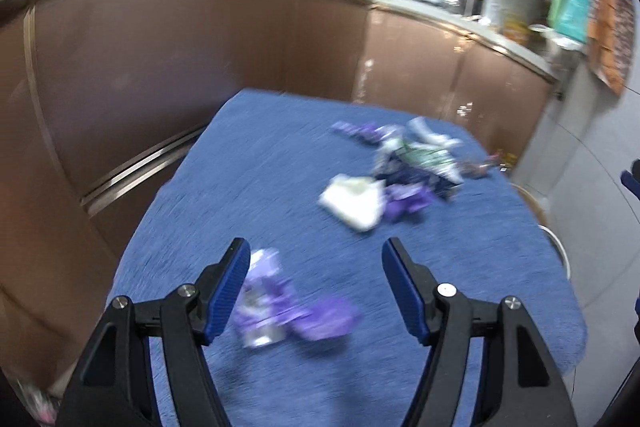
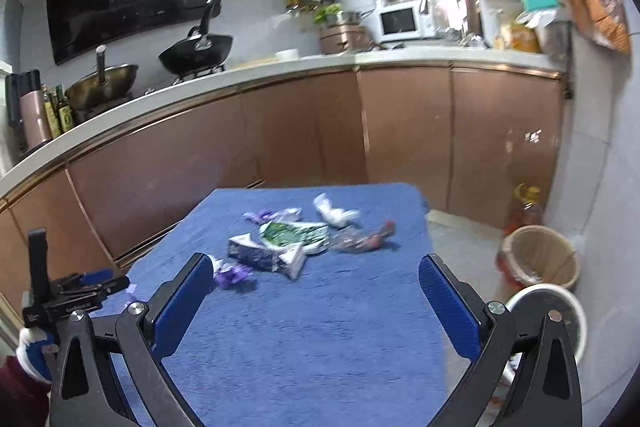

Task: Collect trash
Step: 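Return both tools to the table toward the purple wrappers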

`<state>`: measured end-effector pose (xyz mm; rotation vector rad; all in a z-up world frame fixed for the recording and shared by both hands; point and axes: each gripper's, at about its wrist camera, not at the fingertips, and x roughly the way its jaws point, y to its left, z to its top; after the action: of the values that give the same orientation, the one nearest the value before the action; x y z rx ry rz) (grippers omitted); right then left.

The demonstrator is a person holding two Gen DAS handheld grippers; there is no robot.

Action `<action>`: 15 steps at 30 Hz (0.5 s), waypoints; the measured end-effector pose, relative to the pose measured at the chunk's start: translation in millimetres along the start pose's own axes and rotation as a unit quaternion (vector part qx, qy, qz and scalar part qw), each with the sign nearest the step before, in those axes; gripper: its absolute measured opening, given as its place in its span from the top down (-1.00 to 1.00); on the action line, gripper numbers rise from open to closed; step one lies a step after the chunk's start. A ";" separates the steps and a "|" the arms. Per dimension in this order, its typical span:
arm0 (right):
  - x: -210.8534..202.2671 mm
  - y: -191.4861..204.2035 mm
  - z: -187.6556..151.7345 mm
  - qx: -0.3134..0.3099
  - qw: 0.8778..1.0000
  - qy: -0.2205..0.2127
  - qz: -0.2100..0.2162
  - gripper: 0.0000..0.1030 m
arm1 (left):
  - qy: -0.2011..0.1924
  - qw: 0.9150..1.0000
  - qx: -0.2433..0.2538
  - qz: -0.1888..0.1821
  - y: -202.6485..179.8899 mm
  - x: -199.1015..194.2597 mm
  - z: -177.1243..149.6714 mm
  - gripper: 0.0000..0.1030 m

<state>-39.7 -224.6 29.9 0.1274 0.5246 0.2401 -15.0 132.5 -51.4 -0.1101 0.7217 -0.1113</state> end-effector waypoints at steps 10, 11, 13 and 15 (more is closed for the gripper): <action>85.2 33.2 -25.3 -0.001 0.994 0.090 0.056 -1.00 | 0.054 0.997 -0.056 -0.010 33.7 45.0 -25.3 -0.29; 95.0 36.1 -26.4 0.001 0.993 0.098 0.063 -1.00 | 0.058 0.996 -0.061 -0.012 35.2 48.8 -25.0 -0.29; 115.2 40.8 -28.0 0.007 0.990 0.115 0.077 -0.96 | 0.071 0.995 -0.069 -0.010 39.1 57.3 -25.4 -0.27; 133.0 44.8 -29.7 0.012 0.988 0.128 0.086 -0.88 | 0.077 0.993 -0.082 -0.020 44.2 62.4 -25.8 -0.16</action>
<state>47.9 -145.2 -51.3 0.1665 0.7737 0.4213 17.2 166.0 -117.5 -0.2752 0.8825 -0.0994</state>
